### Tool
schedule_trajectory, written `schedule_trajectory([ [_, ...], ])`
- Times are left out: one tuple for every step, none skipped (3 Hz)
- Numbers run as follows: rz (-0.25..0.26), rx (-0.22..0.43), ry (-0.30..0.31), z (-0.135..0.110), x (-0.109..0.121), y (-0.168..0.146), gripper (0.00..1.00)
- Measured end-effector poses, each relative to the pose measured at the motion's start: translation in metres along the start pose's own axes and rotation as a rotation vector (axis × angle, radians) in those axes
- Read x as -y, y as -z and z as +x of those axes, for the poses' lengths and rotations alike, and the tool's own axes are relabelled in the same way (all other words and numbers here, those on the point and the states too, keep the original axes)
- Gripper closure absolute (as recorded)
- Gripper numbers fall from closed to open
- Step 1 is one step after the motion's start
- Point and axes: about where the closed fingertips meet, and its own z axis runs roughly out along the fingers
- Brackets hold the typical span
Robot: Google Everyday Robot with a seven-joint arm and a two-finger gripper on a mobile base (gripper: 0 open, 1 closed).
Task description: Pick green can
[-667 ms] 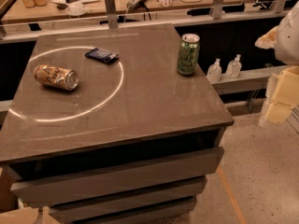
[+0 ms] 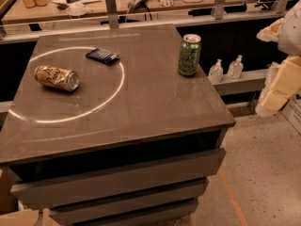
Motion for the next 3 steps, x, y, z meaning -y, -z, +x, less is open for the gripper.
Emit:
schedule_trajectory([
  [0.053,0.211,-0.072,0.006,0.06,-0.01,0.0],
  [0.055,0.423,-0.116,0.0,0.114,-0.033,0.0],
  [0.003,0.514,-0.15,-0.006,0.146,-0.067,0.0],
])
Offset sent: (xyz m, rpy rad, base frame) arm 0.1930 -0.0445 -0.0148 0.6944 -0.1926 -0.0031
